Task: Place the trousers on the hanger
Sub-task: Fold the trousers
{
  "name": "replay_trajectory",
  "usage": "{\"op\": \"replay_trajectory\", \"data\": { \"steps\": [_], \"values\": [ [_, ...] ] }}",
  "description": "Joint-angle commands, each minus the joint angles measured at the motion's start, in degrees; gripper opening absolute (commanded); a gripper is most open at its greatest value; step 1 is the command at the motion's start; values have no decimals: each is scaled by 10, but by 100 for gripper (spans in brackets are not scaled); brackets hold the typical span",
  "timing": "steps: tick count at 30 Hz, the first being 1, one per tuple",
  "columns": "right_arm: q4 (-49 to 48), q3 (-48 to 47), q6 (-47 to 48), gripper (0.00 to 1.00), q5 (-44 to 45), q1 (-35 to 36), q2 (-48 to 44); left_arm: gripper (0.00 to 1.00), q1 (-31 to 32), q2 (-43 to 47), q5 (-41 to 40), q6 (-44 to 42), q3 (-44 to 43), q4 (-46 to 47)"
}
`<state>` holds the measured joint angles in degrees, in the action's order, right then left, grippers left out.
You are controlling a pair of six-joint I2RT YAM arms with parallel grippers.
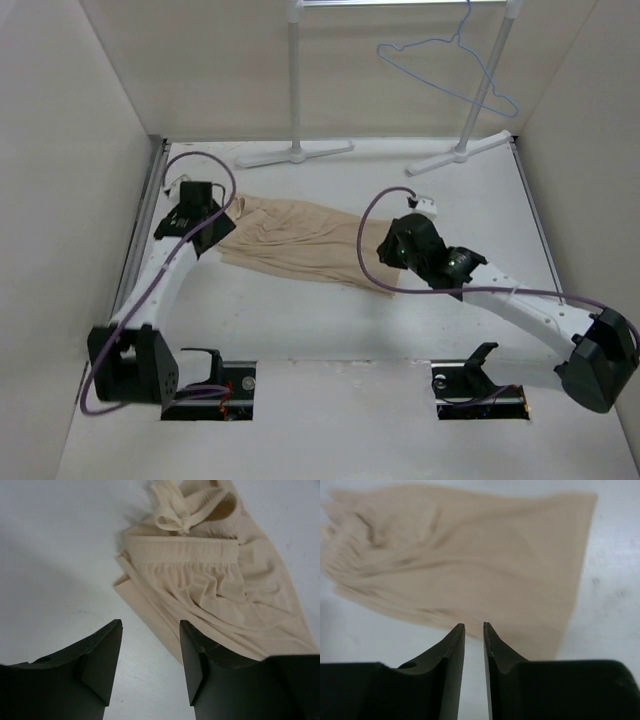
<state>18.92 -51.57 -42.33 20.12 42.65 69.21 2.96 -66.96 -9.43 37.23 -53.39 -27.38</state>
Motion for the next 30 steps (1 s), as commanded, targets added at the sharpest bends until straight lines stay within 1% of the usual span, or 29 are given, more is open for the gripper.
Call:
{"op": "replay_trajectory", "data": {
  "steps": [1, 4, 6, 8, 13, 15, 17, 21, 25, 30],
  "values": [
    [-6, 79, -14, 31, -41, -13, -62, 45, 57, -93, -2, -113, -97, 66],
    [2, 119, -18, 42, -58, -24, -100, 44, 98, -196, -1, -184, -169, 44],
    [3, 139, -19, 47, -69, -31, -122, 46, 117, -252, 0, -223, -209, 29],
    [2, 154, -18, 49, -79, -38, -144, 51, 127, -298, -12, -244, -241, 26],
    [17, 174, -10, 51, -92, -54, -185, 53, 141, -383, -16, -256, -323, 8],
    [23, 184, -7, 52, -92, -64, -198, 52, 147, -402, -30, -262, -346, -7],
    [27, 192, -4, 52, -98, -75, -210, 51, 148, -417, -61, -271, -361, -20],
    [31, 203, -7, 52, -100, -83, -231, 49, 147, -433, -104, -281, -372, -30],
    [31, 205, -9, 53, -104, -81, -229, 49, 148, -451, -99, -288, -378, -26],
    [30, 208, -13, 53, -104, -81, -227, 43, 147, -468, -67, -285, -380, -18]
  ]
}}
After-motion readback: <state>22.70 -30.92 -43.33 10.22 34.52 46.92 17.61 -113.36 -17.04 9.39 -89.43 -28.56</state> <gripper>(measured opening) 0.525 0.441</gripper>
